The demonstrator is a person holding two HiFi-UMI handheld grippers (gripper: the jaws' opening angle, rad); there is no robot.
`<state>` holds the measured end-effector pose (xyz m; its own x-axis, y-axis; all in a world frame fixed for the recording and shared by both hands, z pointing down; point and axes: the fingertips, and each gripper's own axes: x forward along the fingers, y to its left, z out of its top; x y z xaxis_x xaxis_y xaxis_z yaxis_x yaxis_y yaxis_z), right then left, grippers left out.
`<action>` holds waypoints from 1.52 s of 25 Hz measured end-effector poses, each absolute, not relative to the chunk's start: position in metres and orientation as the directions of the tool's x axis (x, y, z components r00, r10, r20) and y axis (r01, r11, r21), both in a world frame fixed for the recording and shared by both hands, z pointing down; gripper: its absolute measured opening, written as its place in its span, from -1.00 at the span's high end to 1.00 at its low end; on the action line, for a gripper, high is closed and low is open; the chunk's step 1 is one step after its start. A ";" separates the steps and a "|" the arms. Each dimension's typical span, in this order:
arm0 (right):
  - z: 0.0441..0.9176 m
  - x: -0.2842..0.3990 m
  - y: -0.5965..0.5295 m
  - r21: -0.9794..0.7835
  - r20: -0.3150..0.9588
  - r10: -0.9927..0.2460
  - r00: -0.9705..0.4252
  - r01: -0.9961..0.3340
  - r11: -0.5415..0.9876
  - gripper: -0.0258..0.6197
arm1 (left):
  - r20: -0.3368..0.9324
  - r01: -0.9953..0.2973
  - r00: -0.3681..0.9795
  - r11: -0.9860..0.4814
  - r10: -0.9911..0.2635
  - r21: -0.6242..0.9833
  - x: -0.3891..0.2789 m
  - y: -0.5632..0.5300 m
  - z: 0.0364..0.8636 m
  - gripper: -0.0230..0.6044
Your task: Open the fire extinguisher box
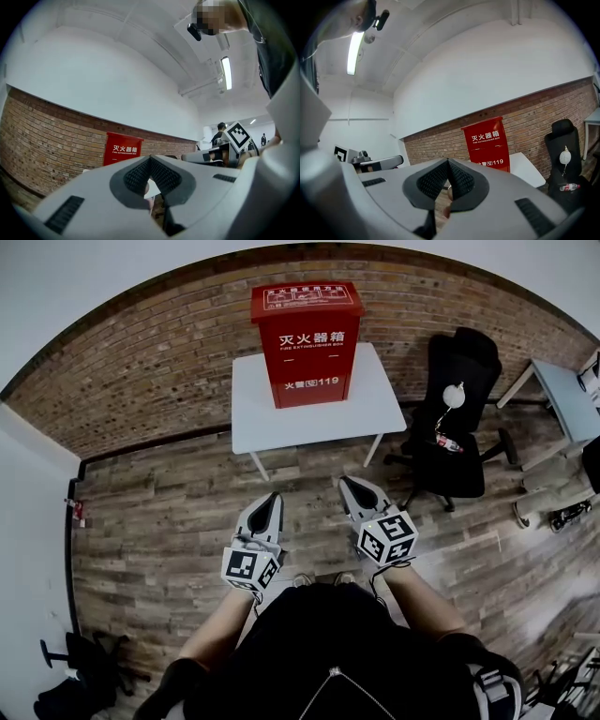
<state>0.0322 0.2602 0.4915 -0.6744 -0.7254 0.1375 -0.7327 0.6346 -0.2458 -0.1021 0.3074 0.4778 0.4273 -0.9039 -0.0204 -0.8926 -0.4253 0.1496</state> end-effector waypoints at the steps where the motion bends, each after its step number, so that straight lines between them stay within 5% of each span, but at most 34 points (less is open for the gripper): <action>1: 0.492 0.029 0.259 -0.245 0.136 -0.727 -0.673 -0.734 0.633 0.87 | -0.020 -0.890 0.432 -0.430 -0.902 0.153 -0.106 0.305 0.479 0.77; 24: 0.513 0.015 0.191 -0.229 0.189 -0.796 -0.575 -0.814 0.534 0.87 | -0.002 -0.831 0.531 -0.522 -0.847 0.192 -0.129 0.220 0.502 0.77; 38: 0.507 0.047 0.032 -0.259 0.182 -0.746 -0.640 -0.763 0.592 0.87 | 0.025 -0.877 0.458 -0.448 -0.888 0.174 -0.098 0.078 0.499 0.77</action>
<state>0.0472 0.0315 0.5074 -0.6404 -0.7462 0.1817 -0.7633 0.5920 -0.2587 -0.0981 0.0781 0.4990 0.4583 -0.8885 0.0249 -0.8772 -0.4476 0.1737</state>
